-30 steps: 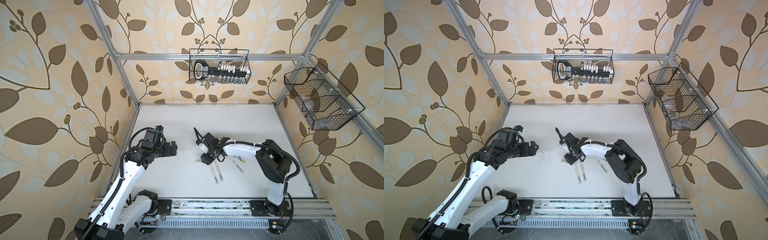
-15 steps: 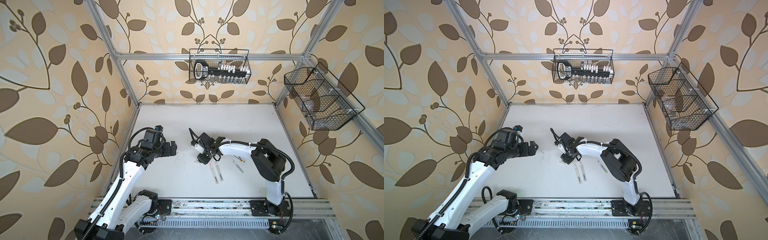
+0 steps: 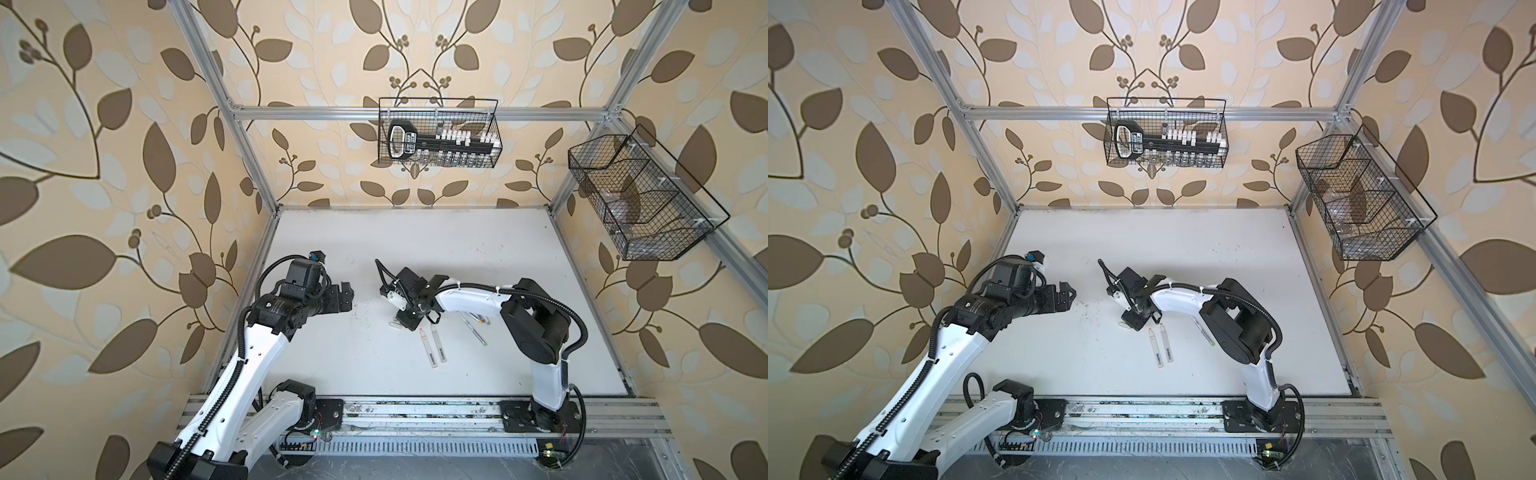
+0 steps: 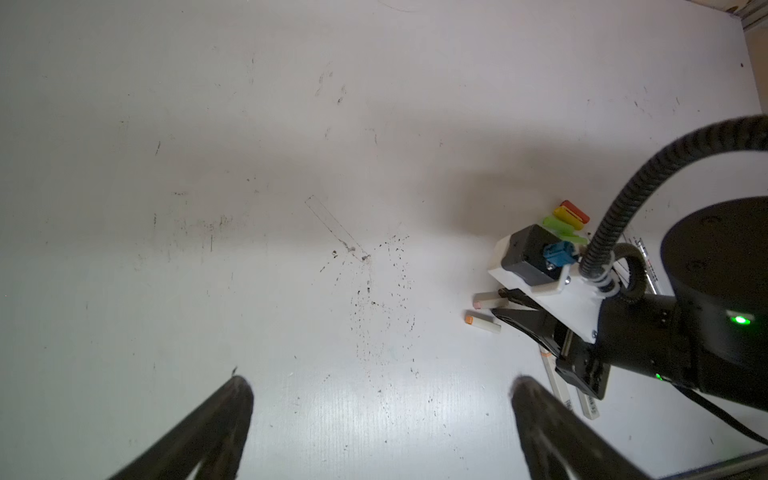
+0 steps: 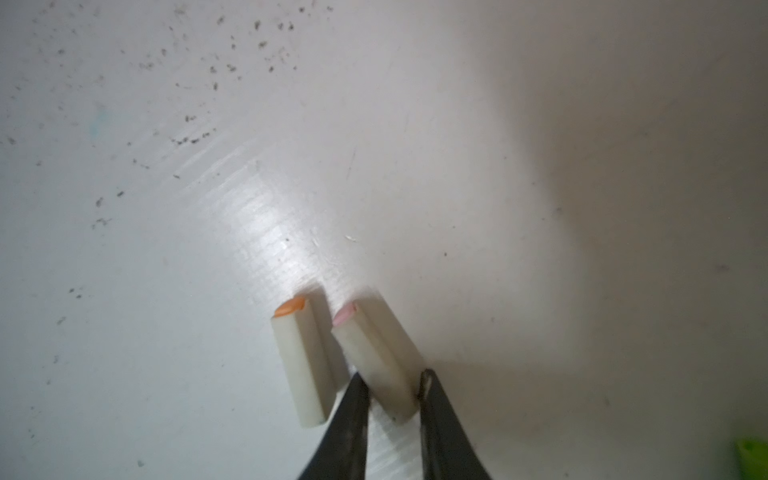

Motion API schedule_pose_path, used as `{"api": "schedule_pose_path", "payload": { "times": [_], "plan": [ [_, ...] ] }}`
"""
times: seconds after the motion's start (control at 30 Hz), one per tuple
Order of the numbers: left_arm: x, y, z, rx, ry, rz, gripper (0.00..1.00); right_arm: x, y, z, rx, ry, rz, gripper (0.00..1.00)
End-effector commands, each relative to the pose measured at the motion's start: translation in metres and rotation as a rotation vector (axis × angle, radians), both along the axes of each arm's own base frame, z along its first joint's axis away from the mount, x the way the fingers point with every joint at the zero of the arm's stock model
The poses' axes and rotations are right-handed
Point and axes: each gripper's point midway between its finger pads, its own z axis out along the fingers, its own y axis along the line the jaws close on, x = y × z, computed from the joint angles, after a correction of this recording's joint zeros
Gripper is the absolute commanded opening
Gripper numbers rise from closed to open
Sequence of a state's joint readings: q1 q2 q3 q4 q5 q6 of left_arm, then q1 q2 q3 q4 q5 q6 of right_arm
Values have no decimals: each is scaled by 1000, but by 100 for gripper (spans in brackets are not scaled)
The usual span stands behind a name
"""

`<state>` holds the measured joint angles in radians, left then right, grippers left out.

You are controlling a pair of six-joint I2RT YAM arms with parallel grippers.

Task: Insert the pens into the pen caps
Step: 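Close the right gripper on the white cap with the pink end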

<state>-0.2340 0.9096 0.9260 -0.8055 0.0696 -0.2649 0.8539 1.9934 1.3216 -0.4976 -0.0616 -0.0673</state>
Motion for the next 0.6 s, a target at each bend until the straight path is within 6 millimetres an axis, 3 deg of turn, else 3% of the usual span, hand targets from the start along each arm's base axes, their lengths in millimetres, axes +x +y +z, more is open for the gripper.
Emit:
{"api": "schedule_pose_path", "payload": {
  "times": [0.0, 0.33, 0.57],
  "plan": [
    [1, 4, 9, -13, -20, 30, 99, -10, 0, -7, -16, 32, 37, 19],
    [4, -17, 7, -184, -6, 44, 99, -8, 2, 8, 79, 24, 3, 10],
    [15, -56, 13, -378, -67, -34, 99, -6, -4, 41, 252, 52, -69, 9]
  ]
}}
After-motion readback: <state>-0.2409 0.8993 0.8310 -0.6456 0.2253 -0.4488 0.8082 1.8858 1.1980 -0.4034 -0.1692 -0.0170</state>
